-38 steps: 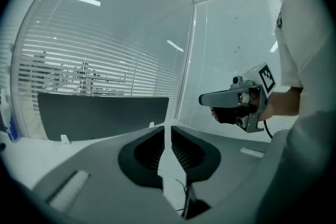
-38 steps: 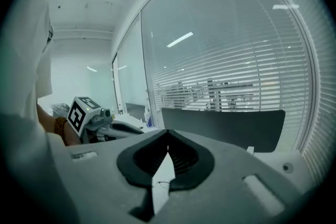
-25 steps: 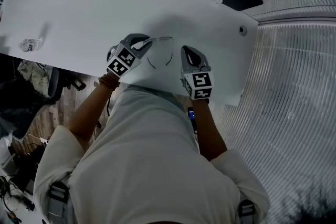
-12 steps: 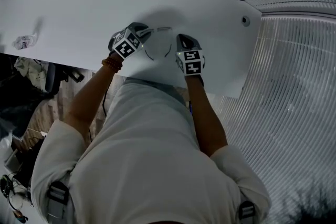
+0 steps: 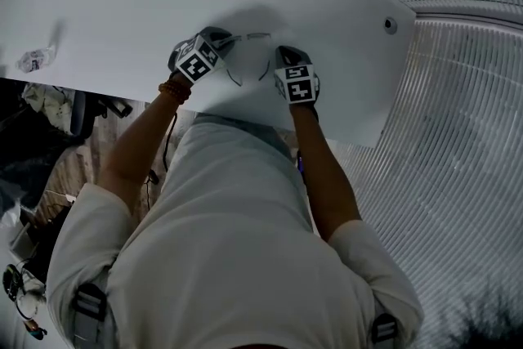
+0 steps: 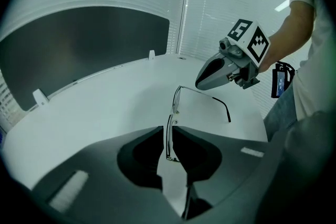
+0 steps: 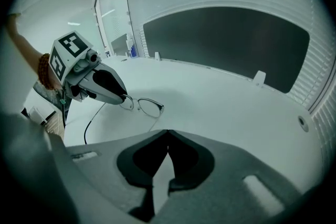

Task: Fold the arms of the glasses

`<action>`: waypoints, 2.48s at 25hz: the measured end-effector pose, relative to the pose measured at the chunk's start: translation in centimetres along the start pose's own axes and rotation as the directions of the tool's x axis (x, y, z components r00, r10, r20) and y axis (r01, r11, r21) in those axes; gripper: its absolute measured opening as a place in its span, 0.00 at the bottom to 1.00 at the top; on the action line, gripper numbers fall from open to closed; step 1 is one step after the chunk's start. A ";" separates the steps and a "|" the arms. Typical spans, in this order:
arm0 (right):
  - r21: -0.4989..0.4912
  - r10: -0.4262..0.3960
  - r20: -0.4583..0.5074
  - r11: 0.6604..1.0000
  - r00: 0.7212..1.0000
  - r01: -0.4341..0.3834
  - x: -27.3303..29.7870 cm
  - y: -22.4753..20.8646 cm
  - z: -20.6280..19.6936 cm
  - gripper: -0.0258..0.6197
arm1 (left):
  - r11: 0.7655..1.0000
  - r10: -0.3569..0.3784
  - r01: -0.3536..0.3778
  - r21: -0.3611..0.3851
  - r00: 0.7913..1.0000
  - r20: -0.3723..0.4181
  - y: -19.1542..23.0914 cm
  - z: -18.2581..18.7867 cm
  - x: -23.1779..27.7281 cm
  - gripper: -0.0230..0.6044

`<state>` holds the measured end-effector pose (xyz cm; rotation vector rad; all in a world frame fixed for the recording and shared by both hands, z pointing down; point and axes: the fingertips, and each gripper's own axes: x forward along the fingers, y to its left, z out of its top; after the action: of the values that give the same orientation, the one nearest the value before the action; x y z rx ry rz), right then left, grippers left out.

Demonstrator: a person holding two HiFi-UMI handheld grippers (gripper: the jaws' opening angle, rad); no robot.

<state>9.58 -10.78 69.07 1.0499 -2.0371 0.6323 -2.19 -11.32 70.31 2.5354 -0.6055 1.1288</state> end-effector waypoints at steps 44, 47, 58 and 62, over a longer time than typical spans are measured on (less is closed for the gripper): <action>0.004 0.055 -0.012 0.998 0.998 -0.055 0.4 4.0 0.4 0.04 | 0.998 0.020 -0.020 -0.053 1.000 -0.001 -1.2 -0.5 -0.1 0.09; -0.002 0.102 0.010 0.995 0.995 -0.102 -1.1 5.6 0.4 0.08 | 0.998 0.028 -0.028 -0.049 1.000 -0.001 -1.1 -0.5 -0.1 0.09; -0.231 0.319 -0.060 0.918 0.946 -0.324 -1.6 18.2 -2.4 0.18 | 0.999 0.035 -0.036 -0.030 0.999 -0.014 -1.5 -0.5 0.1 0.09; -0.310 0.265 -0.100 0.908 0.959 -0.283 -0.4 18.4 -3.5 0.24 | 0.999 0.035 -0.035 -0.027 0.999 -0.017 -1.4 -0.5 0.1 0.09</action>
<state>-4.26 1.80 69.27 0.5543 -2.1666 0.4401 -1.78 -9.90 70.59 2.4997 -0.6593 1.1438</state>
